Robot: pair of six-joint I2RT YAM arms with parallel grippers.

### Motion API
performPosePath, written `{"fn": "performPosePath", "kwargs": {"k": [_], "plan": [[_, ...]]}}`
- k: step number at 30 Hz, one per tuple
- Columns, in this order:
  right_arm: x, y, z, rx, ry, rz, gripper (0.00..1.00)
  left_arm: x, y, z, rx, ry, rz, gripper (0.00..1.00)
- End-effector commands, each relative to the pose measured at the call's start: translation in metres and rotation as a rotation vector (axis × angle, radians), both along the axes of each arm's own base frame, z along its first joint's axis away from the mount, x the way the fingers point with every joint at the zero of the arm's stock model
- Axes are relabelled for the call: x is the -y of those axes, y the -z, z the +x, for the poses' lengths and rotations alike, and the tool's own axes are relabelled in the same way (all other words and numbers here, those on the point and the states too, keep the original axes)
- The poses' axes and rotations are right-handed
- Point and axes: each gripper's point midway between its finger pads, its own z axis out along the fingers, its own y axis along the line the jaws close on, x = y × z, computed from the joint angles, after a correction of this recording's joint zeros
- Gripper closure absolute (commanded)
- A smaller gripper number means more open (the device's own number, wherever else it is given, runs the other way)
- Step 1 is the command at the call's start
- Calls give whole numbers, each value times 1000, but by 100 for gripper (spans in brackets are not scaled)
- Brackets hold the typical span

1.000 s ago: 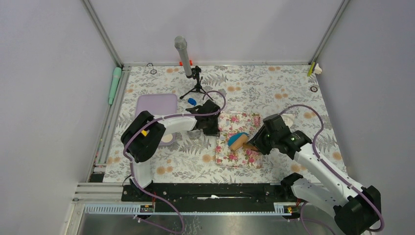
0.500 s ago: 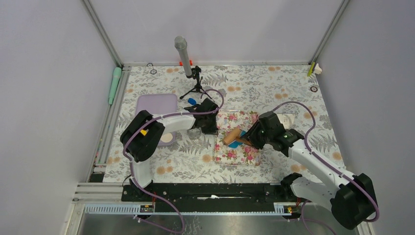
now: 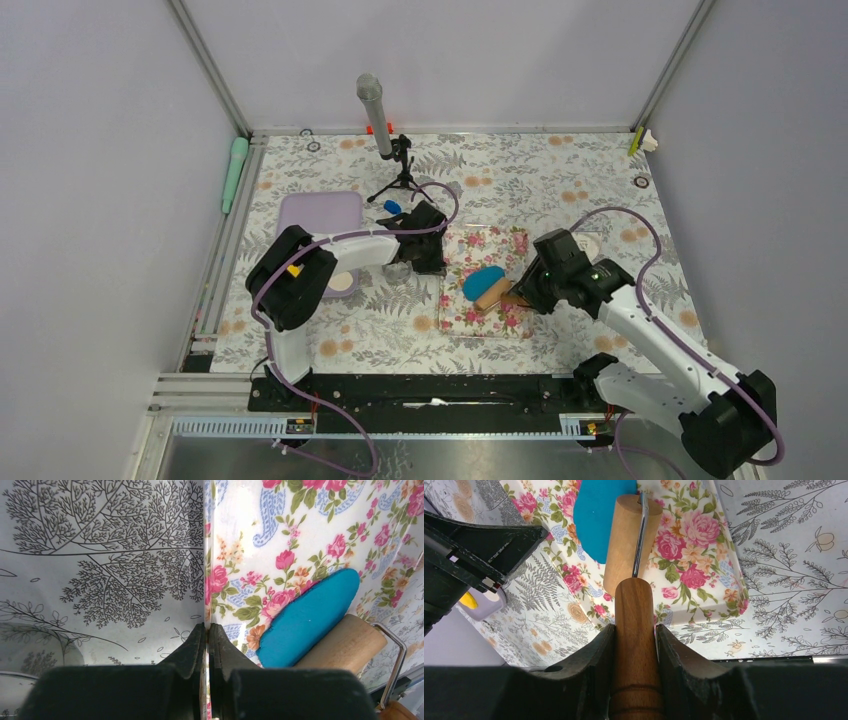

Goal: Roll out the dumpling wrappers from the dough
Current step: Flatten out the dough on the work surface.

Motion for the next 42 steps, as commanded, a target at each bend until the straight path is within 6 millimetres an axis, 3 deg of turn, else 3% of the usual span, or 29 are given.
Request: {"fn": "performPosePath", "kwargs": {"k": [1,7,10,13,17,20,29,34,42], "plan": [[52,55,-31,-197,-18,-317,100,-5,-4,-2,16,36,16,100],[39,67,-11,-181,-26,-301,100,0,-5,-8,7,77,-5,100],[32,63,-8,-184,-41,-276,100,2,-4,-9,5,91,-8,100],[27,45,-2,-141,-43,-250,100,2,-5,-10,5,97,-8,100],[22,1,10,-50,-39,-209,100,3,-6,-9,7,99,-10,100],[12,-21,21,-8,-55,-175,100,3,-4,-9,5,97,-8,100],[-22,-42,57,75,-84,-70,100,1,-3,-10,0,95,2,100],[-23,-32,56,56,-77,-65,100,0,-3,-9,-2,85,9,100],[-5,27,20,-73,-31,-96,100,0,-4,-9,0,80,6,100]]}}
